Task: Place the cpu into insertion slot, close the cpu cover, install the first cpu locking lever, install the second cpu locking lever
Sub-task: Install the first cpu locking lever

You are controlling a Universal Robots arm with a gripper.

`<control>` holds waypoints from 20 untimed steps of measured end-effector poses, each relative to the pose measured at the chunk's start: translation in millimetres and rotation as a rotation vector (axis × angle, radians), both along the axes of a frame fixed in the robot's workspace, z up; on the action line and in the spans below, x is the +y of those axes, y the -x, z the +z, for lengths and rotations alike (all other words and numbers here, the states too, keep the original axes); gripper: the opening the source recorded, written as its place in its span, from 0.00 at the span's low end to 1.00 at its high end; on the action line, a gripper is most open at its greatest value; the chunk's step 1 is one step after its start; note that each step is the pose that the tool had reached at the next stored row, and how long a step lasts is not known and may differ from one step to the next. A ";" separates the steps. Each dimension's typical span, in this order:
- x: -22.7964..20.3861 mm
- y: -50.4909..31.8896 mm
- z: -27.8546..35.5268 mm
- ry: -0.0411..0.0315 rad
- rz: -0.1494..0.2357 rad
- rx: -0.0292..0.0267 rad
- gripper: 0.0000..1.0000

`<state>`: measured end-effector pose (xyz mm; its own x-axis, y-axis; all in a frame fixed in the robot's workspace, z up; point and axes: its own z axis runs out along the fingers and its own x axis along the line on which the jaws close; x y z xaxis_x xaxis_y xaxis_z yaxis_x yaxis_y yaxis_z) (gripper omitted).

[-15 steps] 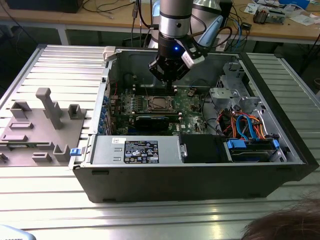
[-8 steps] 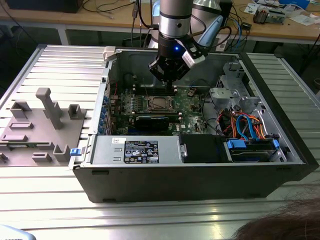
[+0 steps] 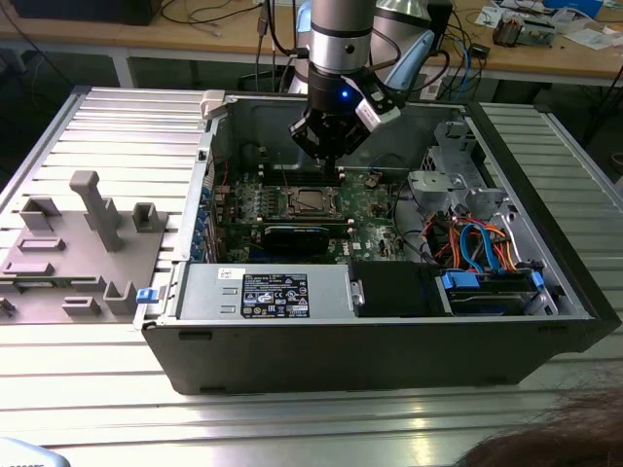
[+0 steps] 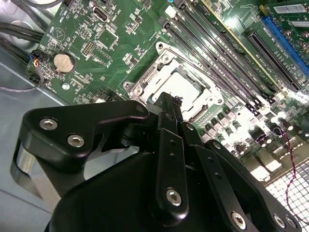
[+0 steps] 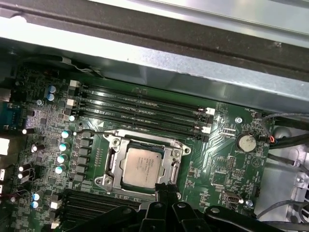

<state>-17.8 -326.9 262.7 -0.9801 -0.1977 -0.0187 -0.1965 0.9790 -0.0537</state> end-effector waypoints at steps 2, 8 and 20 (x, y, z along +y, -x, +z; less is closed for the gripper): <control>0.0 0.0 0.0 0.0000 0.005 0.0000 0.11; 0.0 0.0 0.0 -0.0009 0.023 0.0000 0.11; 0.0 0.0 0.0 -0.0013 0.058 0.0000 0.11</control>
